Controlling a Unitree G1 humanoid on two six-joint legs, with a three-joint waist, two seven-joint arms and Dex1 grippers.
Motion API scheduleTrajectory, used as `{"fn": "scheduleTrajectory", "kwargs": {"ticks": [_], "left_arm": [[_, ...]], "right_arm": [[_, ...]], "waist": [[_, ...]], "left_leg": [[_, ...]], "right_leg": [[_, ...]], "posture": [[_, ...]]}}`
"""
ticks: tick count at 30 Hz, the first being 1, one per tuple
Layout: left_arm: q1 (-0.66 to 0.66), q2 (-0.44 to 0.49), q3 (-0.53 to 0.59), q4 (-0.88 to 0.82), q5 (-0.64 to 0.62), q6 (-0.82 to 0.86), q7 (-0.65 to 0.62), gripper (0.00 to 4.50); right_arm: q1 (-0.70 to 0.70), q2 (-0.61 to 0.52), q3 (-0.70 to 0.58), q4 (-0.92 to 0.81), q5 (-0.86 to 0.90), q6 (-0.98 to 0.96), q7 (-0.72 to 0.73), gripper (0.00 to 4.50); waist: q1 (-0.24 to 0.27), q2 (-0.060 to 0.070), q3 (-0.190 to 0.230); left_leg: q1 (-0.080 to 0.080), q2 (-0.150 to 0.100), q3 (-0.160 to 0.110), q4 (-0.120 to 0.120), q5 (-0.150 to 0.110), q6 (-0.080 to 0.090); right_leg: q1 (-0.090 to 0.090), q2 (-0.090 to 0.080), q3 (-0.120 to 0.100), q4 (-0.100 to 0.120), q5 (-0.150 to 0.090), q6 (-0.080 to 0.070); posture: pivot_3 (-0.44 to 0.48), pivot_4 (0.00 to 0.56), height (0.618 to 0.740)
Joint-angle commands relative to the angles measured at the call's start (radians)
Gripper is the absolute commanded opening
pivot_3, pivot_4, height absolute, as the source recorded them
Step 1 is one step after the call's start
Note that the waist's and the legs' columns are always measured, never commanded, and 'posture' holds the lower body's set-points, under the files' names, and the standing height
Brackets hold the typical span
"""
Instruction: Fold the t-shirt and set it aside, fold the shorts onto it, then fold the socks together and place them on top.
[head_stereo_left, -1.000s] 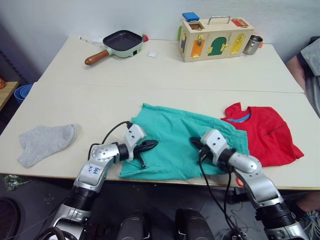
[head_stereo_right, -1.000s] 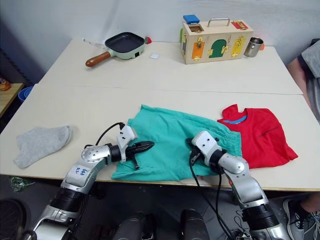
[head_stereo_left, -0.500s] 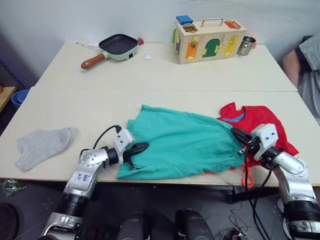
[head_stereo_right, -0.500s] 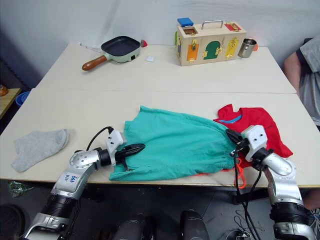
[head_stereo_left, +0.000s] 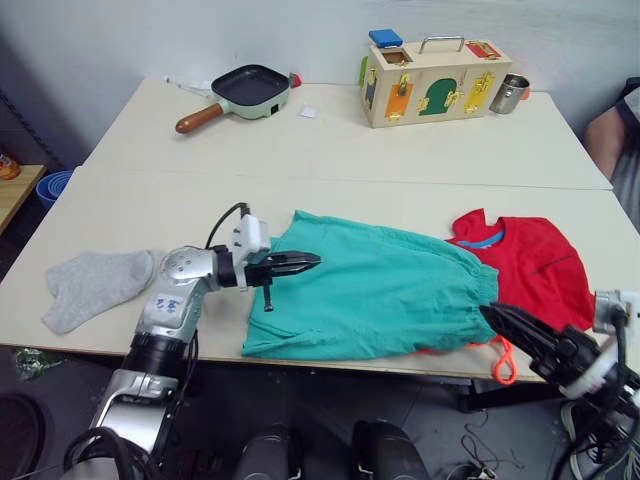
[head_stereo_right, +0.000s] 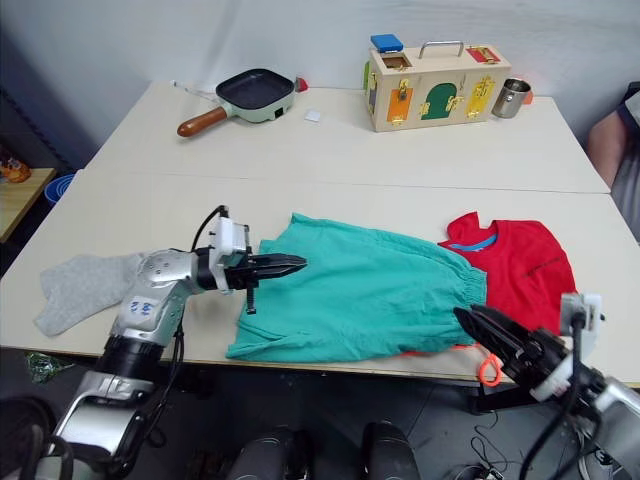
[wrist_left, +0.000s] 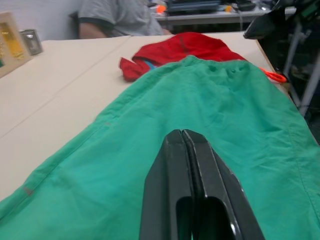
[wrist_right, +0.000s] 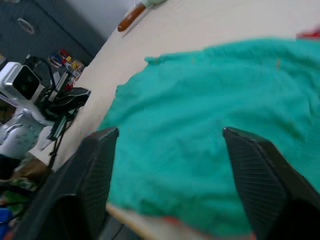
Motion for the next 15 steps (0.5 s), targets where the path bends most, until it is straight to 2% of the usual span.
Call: {"fn": "scheduleTrajectory", "kwargs": {"ticks": [1,4,7,15], "left_arm": [[-0.062,-0.030,-0.009,0.120,0.050,-0.092,0.007,0.00],[-0.124,-0.074,0.005,0.227,0.063,-0.127,0.042,0.00],[-0.141,-0.091,-0.015,0.279,0.089,-0.158,0.026,0.00],[-0.138,-0.113,-0.002,0.318,0.108,-0.189,0.037,0.00]], "right_arm": [[0.087,-0.051,-0.057,-0.039,0.116,0.077,-0.080,4.47],[0.135,-0.035,-0.011,-0.054,0.083,0.088,-0.165,4.47],[0.079,0.025,0.091,-0.053,0.087,0.049,-0.309,4.47],[-0.073,0.124,0.227,-0.018,0.012,-0.005,-0.476,4.47]], "waist": [[-0.001,-0.001,0.001],[0.003,-0.003,0.001],[0.002,-0.004,0.001],[0.000,-0.005,0.000]], "left_leg": [[0.000,0.000,0.000,0.000,0.000,0.000],[-0.002,0.001,0.000,0.000,0.000,0.003],[-0.007,0.001,-0.001,0.001,0.001,0.002],[-0.010,0.000,-0.001,0.003,0.001,0.002]], "right_leg": [[0.000,0.000,0.000,-0.001,0.000,0.000],[-0.001,0.001,0.000,-0.002,0.001,0.001],[-0.005,0.001,-0.001,-0.003,0.001,0.003],[-0.007,0.001,-0.002,-0.002,0.002,0.004]], "posture": [[0.000,0.150,0.740],[0.000,0.150,0.740],[0.000,0.150,0.740],[0.000,0.150,0.740]]}}
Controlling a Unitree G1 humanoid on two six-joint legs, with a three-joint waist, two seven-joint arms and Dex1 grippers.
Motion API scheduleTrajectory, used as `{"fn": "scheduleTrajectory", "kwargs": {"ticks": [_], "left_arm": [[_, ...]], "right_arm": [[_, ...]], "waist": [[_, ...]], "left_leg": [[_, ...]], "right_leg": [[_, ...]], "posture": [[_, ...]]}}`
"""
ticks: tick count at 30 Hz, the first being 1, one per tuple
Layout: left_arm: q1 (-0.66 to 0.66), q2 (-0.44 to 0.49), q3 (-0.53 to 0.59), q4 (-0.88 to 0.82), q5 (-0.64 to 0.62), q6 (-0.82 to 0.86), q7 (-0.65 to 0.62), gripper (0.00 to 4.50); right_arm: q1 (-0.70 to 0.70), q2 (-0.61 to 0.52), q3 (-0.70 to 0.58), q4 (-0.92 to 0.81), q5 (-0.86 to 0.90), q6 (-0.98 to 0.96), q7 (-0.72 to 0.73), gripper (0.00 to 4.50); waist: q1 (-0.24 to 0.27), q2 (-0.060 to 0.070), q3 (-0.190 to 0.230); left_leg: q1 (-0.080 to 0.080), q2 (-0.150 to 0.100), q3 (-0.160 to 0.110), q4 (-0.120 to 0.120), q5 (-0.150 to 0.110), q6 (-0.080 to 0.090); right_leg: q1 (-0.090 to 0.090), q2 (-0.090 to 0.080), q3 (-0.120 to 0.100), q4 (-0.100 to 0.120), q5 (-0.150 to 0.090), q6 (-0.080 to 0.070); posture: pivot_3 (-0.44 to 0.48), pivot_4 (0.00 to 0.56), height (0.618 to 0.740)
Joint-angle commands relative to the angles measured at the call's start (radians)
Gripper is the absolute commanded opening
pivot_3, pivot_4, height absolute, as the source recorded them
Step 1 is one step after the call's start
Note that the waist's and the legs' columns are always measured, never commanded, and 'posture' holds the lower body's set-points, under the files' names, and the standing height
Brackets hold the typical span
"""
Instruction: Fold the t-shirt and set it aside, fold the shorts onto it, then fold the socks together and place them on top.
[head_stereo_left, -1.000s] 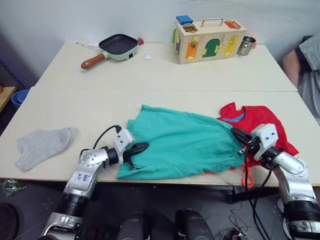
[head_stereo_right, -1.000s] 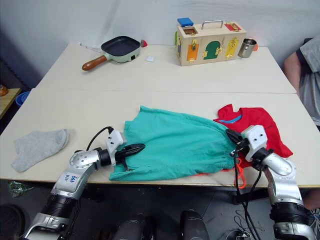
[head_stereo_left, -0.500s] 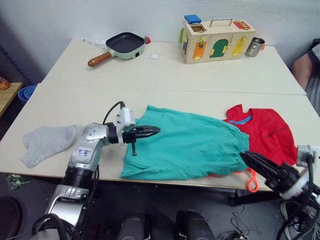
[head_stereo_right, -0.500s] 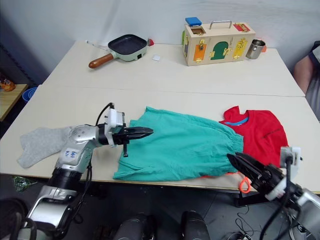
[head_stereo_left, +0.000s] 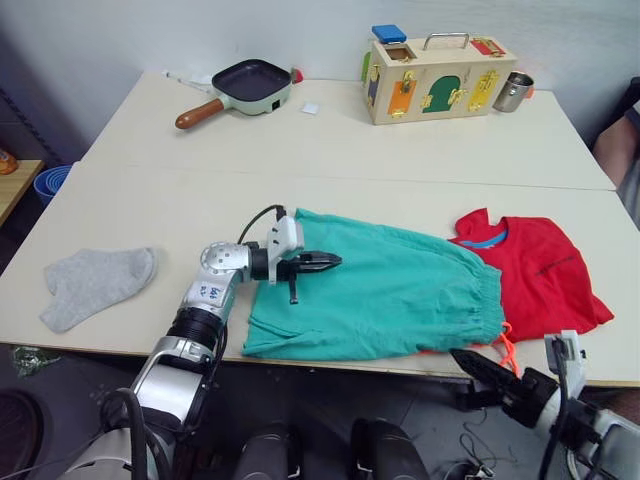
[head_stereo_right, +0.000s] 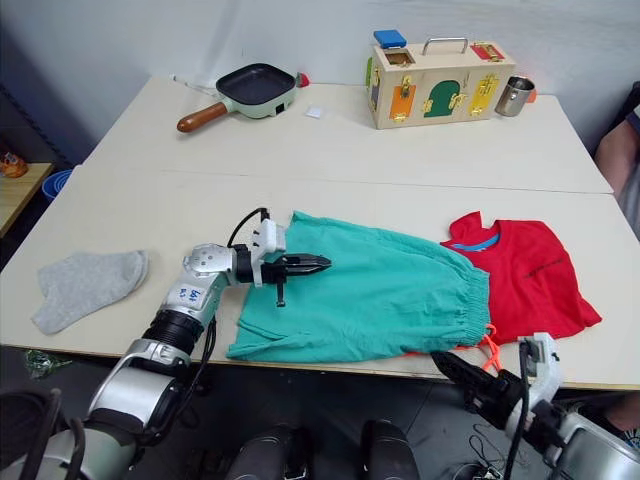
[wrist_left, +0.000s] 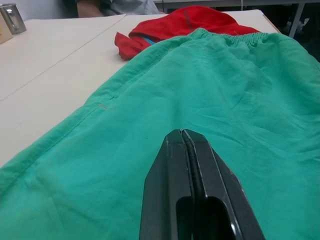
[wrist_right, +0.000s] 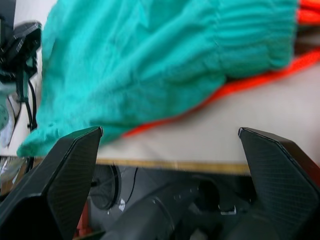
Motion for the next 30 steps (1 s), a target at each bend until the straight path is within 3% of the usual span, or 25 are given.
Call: {"fn": "scheduleTrajectory", "kwargs": {"ticks": [1,4,9,12,15,17,22,26,30], "left_arm": [[-0.002,-0.003,0.030,-0.014,-0.015,-0.009,0.010,0.00],[-0.004,0.003,0.034,-0.014,-0.009,-0.003,0.012,0.00],[-0.034,0.013,0.043,0.053,0.056,-0.014,0.121,0.00],[-0.023,0.031,0.018,0.059,0.080,0.004,0.092,0.00],[0.006,0.047,-0.003,0.061,0.100,0.019,0.066,0.00],[0.024,0.055,-0.012,0.066,0.110,0.016,0.060,0.00],[0.045,0.056,0.003,0.071,0.121,0.018,0.094,0.00],[0.032,0.030,0.078,0.042,0.045,0.112,0.149,0.00],[0.049,0.044,0.078,-0.028,0.042,0.175,0.141,0.00]], "right_arm": [[-0.036,0.035,0.031,0.019,-0.038,-0.031,-0.060,4.47],[-0.092,0.074,0.046,0.042,-0.022,-0.053,-0.097,4.47],[-0.193,0.126,0.099,0.104,-0.045,-0.065,-0.186,4.47],[-0.253,0.161,0.142,0.139,-0.076,-0.061,-0.212,4.47],[-0.312,0.230,0.189,0.148,-0.149,-0.100,-0.231,3.93],[-0.334,0.285,0.201,0.153,-0.210,-0.138,-0.249,3.31],[-0.353,0.385,0.208,0.124,-0.357,-0.227,-0.236,1.50],[-0.395,0.370,0.235,0.036,-0.559,-0.330,-0.149,0.10],[-0.465,0.281,0.273,-0.016,-0.715,-0.332,-0.082,0.04]], "waist": [[-0.001,-0.002,-0.001],[-0.003,-0.003,-0.001],[-0.015,-0.005,-0.002],[-0.024,-0.007,-0.003],[-0.027,-0.007,-0.004],[-0.032,-0.007,-0.004],[-0.041,-0.006,-0.006],[-0.044,-0.005,-0.006],[-0.044,-0.003,-0.004]], "left_leg": [[0.000,0.000,0.000,0.000,0.000,0.000],[0.000,0.000,0.000,0.000,0.000,0.000],[0.001,0.000,0.000,0.000,0.000,0.001],[0.001,0.000,0.000,0.000,0.001,0.001],[0.001,0.000,0.000,0.000,0.001,0.000],[0.001,0.000,0.000,0.000,0.001,0.000],[0.001,0.000,-0.001,0.000,0.002,-0.001],[0.001,0.000,-0.001,0.000,0.002,-0.001],[-0.001,-0.001,0.000,0.000,0.002,-0.001]], "right_leg": [[0.000,0.000,0.000,0.000,0.000,0.000],[0.001,0.000,0.000,0.000,0.000,0.000],[0.001,0.000,0.000,0.000,0.000,0.001],[0.001,0.000,0.000,0.000,0.001,0.001],[0.001,0.000,0.000,0.001,0.001,0.001],[0.001,0.000,0.000,0.001,0.001,0.001],[0.001,-0.001,0.000,0.001,0.001,0.001],[0.001,-0.001,0.000,0.002,0.001,0.001],[-0.002,-0.001,0.000,0.003,0.001,0.001]], "posture": [[0.000,0.150,0.740],[0.000,0.150,0.740],[0.000,0.150,0.740],[0.000,0.150,0.740],[0.000,0.150,0.740],[0.000,0.150,0.740],[0.000,0.150,0.740],[0.000,0.150,0.740],[0.000,0.150,0.740]]}}
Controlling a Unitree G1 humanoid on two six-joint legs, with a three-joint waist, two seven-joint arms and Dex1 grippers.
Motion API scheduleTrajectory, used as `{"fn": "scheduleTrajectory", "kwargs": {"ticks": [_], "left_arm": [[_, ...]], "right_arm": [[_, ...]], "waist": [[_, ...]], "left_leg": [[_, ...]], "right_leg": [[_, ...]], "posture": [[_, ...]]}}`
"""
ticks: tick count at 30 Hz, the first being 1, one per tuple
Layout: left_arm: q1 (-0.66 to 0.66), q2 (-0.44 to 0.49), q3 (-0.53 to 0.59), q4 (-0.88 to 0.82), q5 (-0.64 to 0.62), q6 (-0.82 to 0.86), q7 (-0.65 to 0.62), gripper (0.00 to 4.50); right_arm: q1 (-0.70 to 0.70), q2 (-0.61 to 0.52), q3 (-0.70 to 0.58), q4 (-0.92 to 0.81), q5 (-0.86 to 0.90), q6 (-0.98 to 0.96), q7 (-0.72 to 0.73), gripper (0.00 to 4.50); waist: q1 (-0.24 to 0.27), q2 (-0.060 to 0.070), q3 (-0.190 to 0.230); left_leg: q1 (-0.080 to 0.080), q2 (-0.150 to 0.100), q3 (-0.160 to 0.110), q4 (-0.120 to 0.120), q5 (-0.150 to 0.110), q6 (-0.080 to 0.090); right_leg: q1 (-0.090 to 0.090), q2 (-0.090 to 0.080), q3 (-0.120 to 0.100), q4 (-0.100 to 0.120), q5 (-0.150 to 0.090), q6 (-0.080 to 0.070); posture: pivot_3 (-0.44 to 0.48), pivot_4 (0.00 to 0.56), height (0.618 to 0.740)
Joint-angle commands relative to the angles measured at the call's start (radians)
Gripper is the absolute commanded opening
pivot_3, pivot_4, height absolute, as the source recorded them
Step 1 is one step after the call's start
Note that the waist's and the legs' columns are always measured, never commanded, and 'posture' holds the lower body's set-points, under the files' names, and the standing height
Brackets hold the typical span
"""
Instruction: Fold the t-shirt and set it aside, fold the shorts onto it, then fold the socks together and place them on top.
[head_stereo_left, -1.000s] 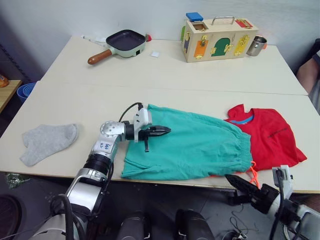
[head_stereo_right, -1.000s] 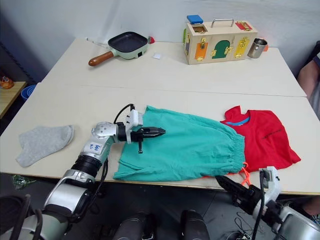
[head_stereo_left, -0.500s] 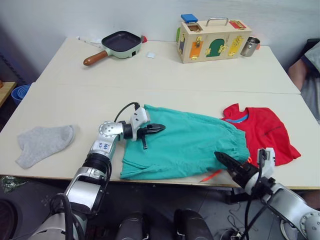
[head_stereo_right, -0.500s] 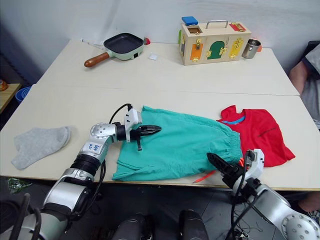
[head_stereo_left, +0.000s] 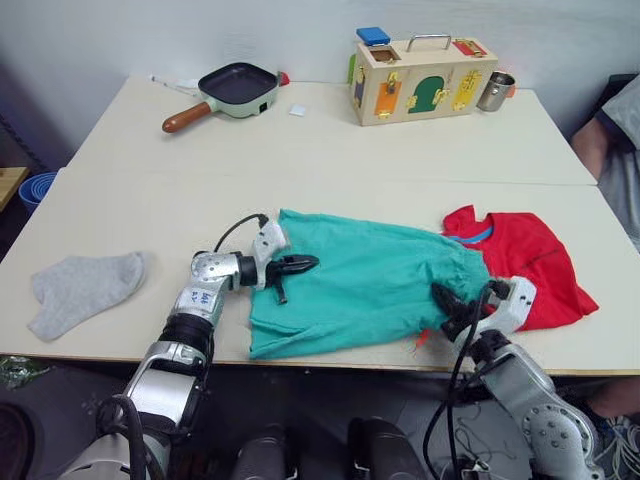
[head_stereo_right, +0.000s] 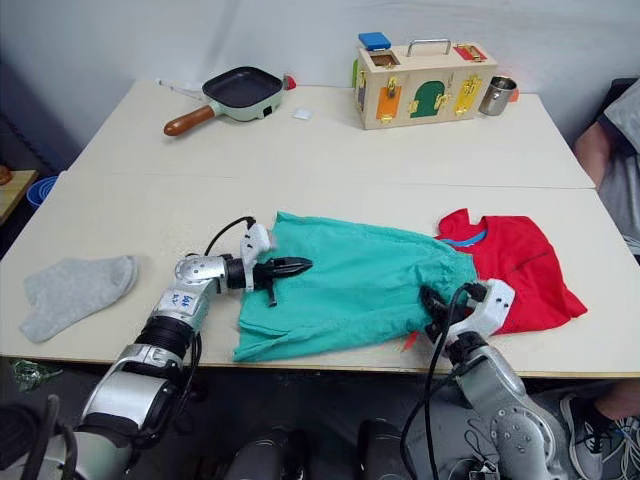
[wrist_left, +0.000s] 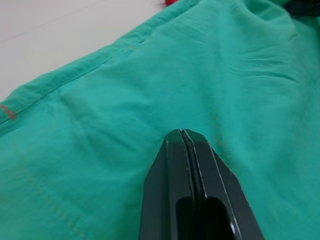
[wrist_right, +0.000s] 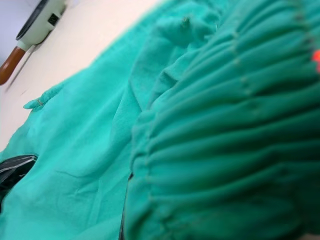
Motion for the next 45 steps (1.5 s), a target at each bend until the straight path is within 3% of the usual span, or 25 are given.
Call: {"fn": "scheduleTrajectory", "kwargs": {"ticks": [1,5,12,21,27,30,37,42,45], "left_arm": [[0.024,0.012,0.004,-0.080,-0.013,0.051,0.001,0.00],[0.061,0.015,-0.003,-0.156,-0.006,0.113,0.014,0.00],[0.154,0.054,0.011,-0.294,-0.004,0.216,0.060,0.00],[0.244,0.135,0.047,-0.422,-0.028,0.290,0.091,0.00],[0.324,0.213,0.101,-0.571,-0.095,0.370,0.073,0.00],[0.360,0.247,0.112,-0.624,-0.117,0.392,0.057,0.00],[0.366,0.294,0.155,-0.648,-0.158,0.398,0.057,0.00],[0.378,0.334,0.199,-0.693,-0.198,0.437,0.052,0.00],[0.407,0.395,0.238,-0.736,-0.240,0.483,0.019,0.00]], "right_arm": [[-0.066,-0.105,0.036,-0.089,-0.154,-0.014,0.081,0.04],[-0.187,-0.221,0.169,-0.125,-0.278,0.054,0.178,0.04],[-0.446,-0.231,0.424,-0.125,-0.434,0.190,0.276,0.04],[-0.584,-0.118,0.601,0.044,-0.548,0.267,0.411,0.04],[-0.575,0.023,0.548,0.128,-0.435,0.356,0.510,0.04],[-0.579,0.076,0.489,0.171,-0.407,0.323,0.552,0.74],[-0.622,0.063,0.342,0.227,-0.308,0.248,0.771,3.12],[-0.655,-0.083,0.262,0.249,-0.195,0.288,1.039,3.12],[-0.656,-0.160,0.224,0.279,-0.176,0.282,1.128,3.12]], "waist": [[0.000,0.000,0.000],[-0.002,0.000,0.000],[-0.003,0.000,0.000],[-0.003,0.000,0.000],[-0.006,0.000,0.000],[-0.005,0.000,0.000],[-0.003,0.000,0.000],[-0.002,0.000,0.000],[-0.002,0.000,0.001]], "left_leg": [[-0.001,0.000,0.000,0.000,0.000,0.000],[-0.004,0.000,0.001,0.000,0.002,-0.001],[-0.004,0.001,0.002,-0.001,0.004,-0.003],[-0.004,0.001,0.002,-0.001,0.004,-0.003],[-0.005,0.002,0.002,-0.002,0.005,-0.004],[-0.006,0.001,0.002,-0.001,0.005,-0.004],[-0.007,0.000,0.001,-0.001,0.005,-0.004],[-0.008,0.001,0.001,-0.002,0.005,-0.004],[-0.010,0.001,0.001,-0.002,0.005,-0.003]], "right_leg": [[-0.002,0.000,0.000,0.002,0.000,0.000],[-0.005,0.001,0.000,0.003,0.000,0.000],[-0.008,0.002,0.001,0.003,-0.001,-0.001],[-0.008,0.001,0.001,0.004,-0.001,-0.002],[-0.009,0.003,0.001,0.007,-0.001,-0.002],[-0.009,0.003,0.001,0.007,-0.001,-0.002],[-0.009,0.002,0.000,0.006,-0.001,-0.002],[-0.010,0.002,-0.001,0.005,-0.001,-0.002],[-0.011,0.002,-0.001,0.004,-0.001,-0.002]], "posture": [[0.000,0.150,0.740],[0.000,0.150,0.740],[0.000,0.150,0.740],[0.000,0.150,0.740],[0.000,0.150,0.740],[0.000,0.150,0.740],[0.000,0.150,0.740],[0.000,0.150,0.740],[0.000,0.150,0.740]]}}
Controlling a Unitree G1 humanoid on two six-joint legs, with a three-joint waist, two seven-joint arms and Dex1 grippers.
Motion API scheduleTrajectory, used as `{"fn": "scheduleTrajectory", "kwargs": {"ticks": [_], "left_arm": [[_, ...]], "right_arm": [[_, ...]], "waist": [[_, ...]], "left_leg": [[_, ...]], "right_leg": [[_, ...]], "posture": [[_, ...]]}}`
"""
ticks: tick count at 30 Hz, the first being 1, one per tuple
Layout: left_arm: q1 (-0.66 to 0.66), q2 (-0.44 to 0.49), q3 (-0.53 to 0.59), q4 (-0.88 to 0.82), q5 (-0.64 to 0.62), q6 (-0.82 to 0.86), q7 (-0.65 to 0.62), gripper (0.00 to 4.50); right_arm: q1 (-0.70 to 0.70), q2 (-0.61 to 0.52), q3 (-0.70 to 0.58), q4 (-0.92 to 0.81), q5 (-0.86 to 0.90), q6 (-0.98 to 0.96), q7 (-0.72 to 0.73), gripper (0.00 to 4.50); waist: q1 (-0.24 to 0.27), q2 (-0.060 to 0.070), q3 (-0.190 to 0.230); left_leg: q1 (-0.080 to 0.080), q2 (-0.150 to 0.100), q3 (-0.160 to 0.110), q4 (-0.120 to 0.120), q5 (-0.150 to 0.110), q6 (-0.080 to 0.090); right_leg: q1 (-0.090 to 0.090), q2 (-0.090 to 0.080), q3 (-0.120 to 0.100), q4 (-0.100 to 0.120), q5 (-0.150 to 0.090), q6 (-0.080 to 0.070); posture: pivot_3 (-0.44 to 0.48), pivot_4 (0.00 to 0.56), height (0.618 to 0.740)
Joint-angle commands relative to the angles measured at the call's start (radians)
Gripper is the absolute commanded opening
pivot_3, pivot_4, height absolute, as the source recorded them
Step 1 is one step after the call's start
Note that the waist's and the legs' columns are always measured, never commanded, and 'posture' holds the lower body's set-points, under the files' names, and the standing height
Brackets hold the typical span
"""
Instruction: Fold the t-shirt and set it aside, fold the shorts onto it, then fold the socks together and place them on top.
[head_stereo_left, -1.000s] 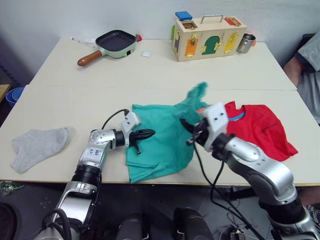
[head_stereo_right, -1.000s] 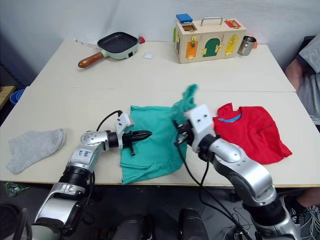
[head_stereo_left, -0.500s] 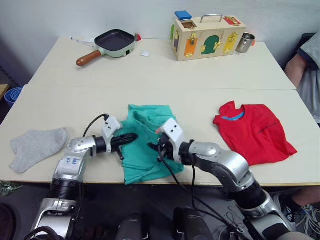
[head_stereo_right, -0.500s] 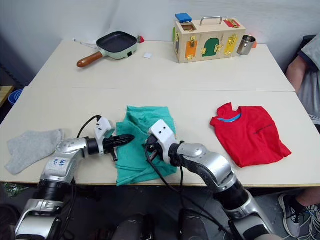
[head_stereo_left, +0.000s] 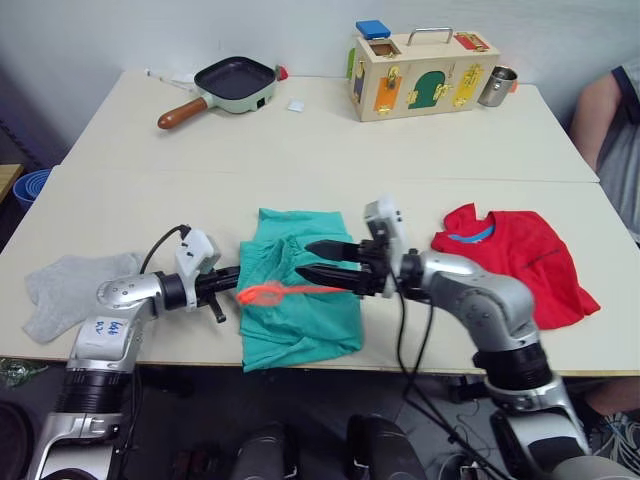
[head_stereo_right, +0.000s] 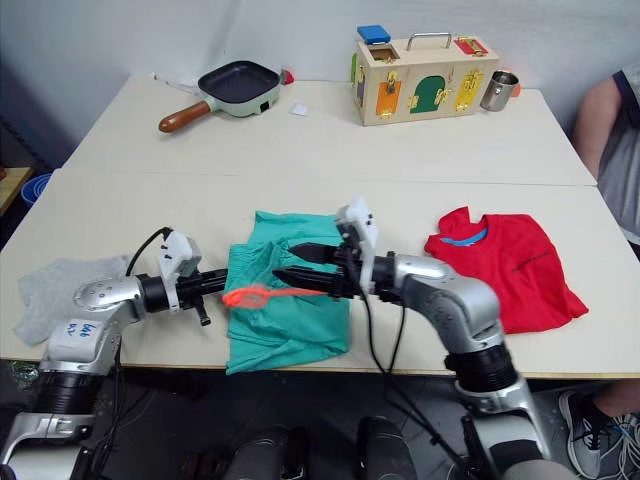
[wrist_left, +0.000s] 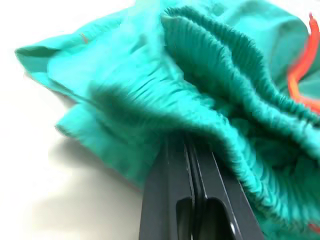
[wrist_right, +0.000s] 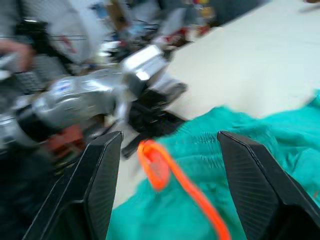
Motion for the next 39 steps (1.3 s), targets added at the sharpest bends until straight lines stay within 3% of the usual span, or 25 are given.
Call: {"fn": "scheduleTrajectory", "kwargs": {"ticks": [1,6,10,15,18,22,26,30,35,39], "left_arm": [[0.033,0.087,0.073,-0.086,-0.074,0.067,-0.056,0.00],[0.069,0.218,0.151,-0.121,-0.153,0.167,-0.126,0.00],[0.059,0.209,0.149,-0.173,-0.211,0.160,-0.160,0.00],[-0.007,0.076,0.087,-0.228,-0.229,0.120,-0.095,0.00],[-0.028,-0.036,-0.042,-0.204,-0.119,0.028,-0.034,0.00],[-0.017,-0.119,-0.140,-0.101,0.022,-0.098,0.052,0.00],[0.049,-0.138,-0.195,-0.048,0.101,-0.155,0.087,0.00],[0.097,-0.128,-0.162,-0.021,0.099,-0.170,0.100,0.00],[0.139,-0.102,-0.143,-0.041,0.047,-0.205,0.025,0.00],[0.098,-0.115,-0.096,-0.072,-0.001,-0.233,0.027,0.00]], "right_arm": [[-0.014,-0.040,-0.060,0.018,0.031,-0.031,0.098,2.94],[0.029,-0.014,-0.035,0.051,-0.101,-0.176,0.066,1.55],[0.073,0.004,0.059,0.075,-0.275,-0.411,0.112,0.13],[0.068,0.070,0.155,0.194,-0.437,-0.622,0.107,0.05],[0.030,0.139,0.192,0.338,-0.549,-0.736,0.040,0.05],[-0.021,0.186,0.182,0.505,-0.606,-0.796,-0.003,0.05],[-0.064,0.199,0.165,0.630,-0.631,-0.837,-0.008,0.05],[-0.127,0.219,0.109,0.771,-0.638,-0.854,-0.069,0.05],[-0.196,0.237,0.059,0.900,-0.643,-0.920,-0.120,0.05],[-0.213,0.278,0.016,0.842,-0.544,-0.938,0.008,0.05]], "waist": [[-0.002,0.000,0.000],[-0.007,0.000,0.000],[0.000,0.001,0.001],[0.002,0.001,0.001],[0.000,0.001,0.000],[-0.005,0.001,0.000],[-0.007,0.001,0.000],[-0.009,0.001,0.000],[-0.015,0.002,0.000],[-0.024,0.002,0.000]], "left_leg": [[0.000,0.000,0.000,0.000,0.000,0.000],[0.000,0.001,0.000,-0.001,0.000,-0.002],[0.000,0.001,0.000,-0.001,0.000,-0.002],[-0.001,-0.001,0.000,0.000,0.001,-0.002],[0.000,-0.001,0.001,0.001,0.001,-0.002],[0.000,0.001,0.003,0.001,0.002,-0.003],[0.001,0.003,0.002,0.000,0.003,-0.005],[0.003,0.003,0.002,0.001,0.003,-0.005],[0.009,0.003,0.003,0.000,0.003,-0.006],[0.009,0.003,0.003,-0.001,0.003,-0.007]], "right_leg": [[0.000,0.000,0.000,0.000,0.000,0.000],[-0.001,0.001,0.000,0.000,0.000,0.000],[-0.001,0.001,0.001,0.000,0.000,0.000],[-0.001,0.001,0.000,0.001,0.000,0.000],[0.000,0.004,0.001,0.002,0.000,0.000],[-0.001,0.009,0.003,0.003,0.000,0.000],[-0.002,0.008,0.004,0.003,0.000,-0.001],[0.000,0.007,0.005,0.004,0.000,-0.001],[0.003,0.005,0.007,0.008,-0.001,-0.002],[0.002,0.005,0.007,0.009,-0.002,-0.004]], "posture": [[0.000,0.150,0.740],[0.000,0.150,0.740],[0.000,0.150,0.740],[0.000,0.150,0.740],[0.000,0.150,0.740],[0.000,0.150,0.740],[0.000,0.150,0.740],[0.000,0.150,0.740],[0.000,0.150,0.740],[0.000,0.150,0.740]]}}
